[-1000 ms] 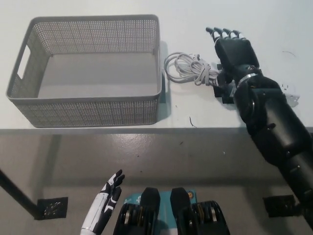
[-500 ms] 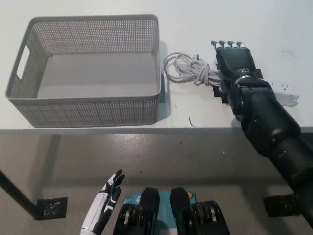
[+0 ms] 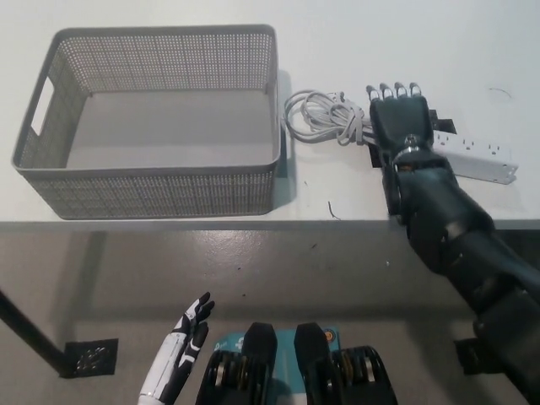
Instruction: Use the right hand to pick up a power strip and put it into a container on the left side
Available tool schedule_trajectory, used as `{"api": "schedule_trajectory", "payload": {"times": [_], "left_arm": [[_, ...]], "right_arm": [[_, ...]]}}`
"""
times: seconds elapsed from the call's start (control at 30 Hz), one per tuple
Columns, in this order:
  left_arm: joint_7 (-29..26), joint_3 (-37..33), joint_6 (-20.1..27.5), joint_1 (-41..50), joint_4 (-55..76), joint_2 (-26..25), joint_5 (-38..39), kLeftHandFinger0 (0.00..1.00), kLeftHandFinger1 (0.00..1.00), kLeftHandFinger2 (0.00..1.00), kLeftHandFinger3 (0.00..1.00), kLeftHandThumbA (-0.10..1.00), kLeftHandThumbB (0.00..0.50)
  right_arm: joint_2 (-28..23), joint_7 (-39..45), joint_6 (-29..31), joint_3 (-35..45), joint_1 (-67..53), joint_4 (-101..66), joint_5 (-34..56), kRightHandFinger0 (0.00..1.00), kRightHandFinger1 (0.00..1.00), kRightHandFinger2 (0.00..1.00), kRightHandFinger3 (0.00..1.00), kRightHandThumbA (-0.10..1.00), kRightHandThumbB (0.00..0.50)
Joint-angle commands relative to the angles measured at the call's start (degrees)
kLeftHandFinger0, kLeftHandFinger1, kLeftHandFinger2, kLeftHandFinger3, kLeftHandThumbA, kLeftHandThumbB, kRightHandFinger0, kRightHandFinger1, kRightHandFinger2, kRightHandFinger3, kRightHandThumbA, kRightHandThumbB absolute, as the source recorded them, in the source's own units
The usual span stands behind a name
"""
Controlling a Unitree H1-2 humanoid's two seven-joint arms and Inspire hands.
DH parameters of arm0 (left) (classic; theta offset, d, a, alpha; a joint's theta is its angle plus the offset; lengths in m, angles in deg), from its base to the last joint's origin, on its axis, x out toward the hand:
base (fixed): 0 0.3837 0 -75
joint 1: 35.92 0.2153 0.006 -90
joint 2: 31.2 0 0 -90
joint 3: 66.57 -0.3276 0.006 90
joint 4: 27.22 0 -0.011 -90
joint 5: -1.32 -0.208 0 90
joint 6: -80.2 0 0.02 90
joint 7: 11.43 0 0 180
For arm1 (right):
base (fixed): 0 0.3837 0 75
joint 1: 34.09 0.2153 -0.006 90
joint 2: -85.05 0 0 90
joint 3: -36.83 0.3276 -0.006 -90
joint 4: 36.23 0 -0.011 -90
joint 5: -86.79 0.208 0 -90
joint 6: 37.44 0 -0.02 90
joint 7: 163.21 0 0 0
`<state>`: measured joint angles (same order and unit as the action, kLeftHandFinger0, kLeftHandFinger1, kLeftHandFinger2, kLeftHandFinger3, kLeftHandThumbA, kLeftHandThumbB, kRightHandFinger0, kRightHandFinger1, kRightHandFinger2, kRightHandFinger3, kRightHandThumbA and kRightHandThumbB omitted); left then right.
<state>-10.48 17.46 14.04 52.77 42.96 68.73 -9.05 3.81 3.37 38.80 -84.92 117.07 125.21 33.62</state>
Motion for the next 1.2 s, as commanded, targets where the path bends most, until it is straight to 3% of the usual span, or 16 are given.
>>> {"api": "schedule_trajectory", "payload": {"times": [0.0, 0.1, 0.13, 0.3, 0.43, 0.53, 0.57, 0.67, 0.73, 0.83, 0.87, 0.9, 0.97, 1.0, 1.07, 1.17], "left_arm": [[-0.3, 0.5, 1.7, -0.9, 1.5, -0.2, 0.9, 1.00, 1.00, 1.00, 1.00, 1.00, 0.119], [-0.1, 0.5, 1.8, -1.1, 1.3, -0.3, 1.1, 1.00, 1.00, 1.00, 1.00, 1.00, 0.121], [0.0, 0.5, 1.7, -1.1, 1.4, -0.3, 1.1, 1.00, 1.00, 1.00, 1.00, 1.00, 0.120], [-0.2, 0.5, 1.4, -1.2, 1.5, -0.4, 0.5, 1.00, 1.00, 1.00, 1.00, 1.00, 0.115], [-0.2, 0.7, 1.8, -1.7, 1.1, -0.5, 0.9, 1.00, 1.00, 1.00, 1.00, 1.00, 0.101], [-0.3, 0.8, 1.2, -1.5, 1.6, -0.4, 0.9, 1.00, 1.00, 1.00, 1.00, 1.00, 0.093], [-0.2, 0.8, 1.0, -1.4, 1.8, -0.5, 0.9, 1.00, 1.00, 1.00, 1.00, 1.00, 0.093], [-0.3, 0.8, 1.0, -1.5, 1.7, -0.4, 0.9, 1.00, 1.00, 1.00, 1.00, 1.00, 0.095], [-0.4, 0.8, 0.8, -1.5, 1.6, -0.3, 0.7, 1.00, 1.00, 1.00, 1.00, 1.00, 0.097], [-0.6, 0.7, 0.9, -1.7, 1.7, -0.4, 0.2, 1.00, 1.00, 1.00, 1.00, 1.00, 0.100], [-0.5, 0.7, 0.7, -1.7, 1.7, -0.4, 0.2, 1.00, 1.00, 1.00, 1.00, 1.00, 0.106], [-0.6, 0.7, 0.8, -1.7, 1.7, -0.4, 0.0, 1.00, 1.00, 1.00, 1.00, 1.00, 0.101], [-0.6, 0.7, 1.3, -2.1, 1.3, -0.6, -0.1, 1.00, 1.00, 1.00, 1.00, 1.00, 0.095], [-0.5, 0.7, 1.2, -2.0, 1.3, -0.6, 0.1, 1.00, 1.00, 1.00, 1.00, 1.00, 0.098], [-0.6, 0.6, 1.0, -1.9, 1.6, -0.6, -0.3, 1.00, 1.00, 1.00, 1.00, 1.00, 0.100], [-0.8, 0.7, 0.9, -2.1, 1.6, -0.6, -0.4, 1.00, 1.00, 1.00, 1.00, 1.00, 0.091]], "right_arm": [[-0.2, -29.8, 12.0, -0.2, 3.9, 4.8, 1.3, 0.00, 0.00, 0.18, 0.30, -0.10, 0.260], [-1.0, -30.5, 15.5, -0.2, 3.5, 5.4, 1.7, 0.00, 0.11, 0.51, 0.15, -0.10, 0.239], [-1.1, -31.3, 15.6, -0.6, 3.4, 5.6, 1.3, 0.00, 0.12, 0.53, 0.12, -0.10, 0.240], [-2.0, -31.8, 17.1, -1.5, 3.2, 6.3, 0.8, 0.00, 0.27, 0.72, 0.25, -0.10, 0.205], [-2.8, -33.6, 18.5, -2.4, 4.1, 6.1, 0.1, 0.00, 0.24, 0.68, 0.30, -0.10, 0.246], [-4.1, -34.8, 20.2, -3.0, 5.5, 4.9, -0.5, 0.00, 0.16, 0.62, 0.25, -0.10, 0.209], [-4.9, -35.1, 20.8, -3.1, 6.5, 4.0, -0.6, 0.00, 0.17, 0.65, 0.38, -0.10, 0.207], [-6.4, -37.0, 21.3, -2.7, 8.4, 2.3, -0.5, 0.00, 0.00, 0.43, 0.37, -0.10, 0.228], [-8.6, -40.5, 19.8, -3.3, 11.1, 0.1, -2.4, 0.00, 0.02, 0.58, 0.25, -0.10, 0.165], [-10.9, -39.2, 18.7, -2.0, 13.8, -3.4, -2.3, 0.00, 0.12, 0.64, 0.23, -0.10, 0.118], [-11.4, -39.1, 18.8, -1.4, 14.4, -4.5, -2.1, 0.00, 0.20, 0.76, 0.25, -0.10, 0.106], [-12.8, -37.4, 18.8, -0.3, 15.3, -8.0, -1.8, 0.00, 0.22, 0.80, 0.51, -0.10, 0.125], [-14.6, -40.8, 19.3, -0.2, 17.5, -10.0, -3.0, 0.00, 0.11, 0.64, 0.21, -0.10, 0.207], [-15.3, -41.2, 19.5, 0.0, 18.3, -11.0, -3.3, 0.00, 0.07, 0.68, 0.16, -0.10, 0.218], [-16.5, -40.6, 18.8, 0.5, 19.8, -13.6, -3.7, 0.00, 0.10, 0.79, 0.22, -0.10, 0.224], [-17.7, -39.9, 20.2, 0.9, 22.1, -15.4, -3.6, 0.00, 0.11, 0.75, 0.46, -0.10, 0.248]]}}
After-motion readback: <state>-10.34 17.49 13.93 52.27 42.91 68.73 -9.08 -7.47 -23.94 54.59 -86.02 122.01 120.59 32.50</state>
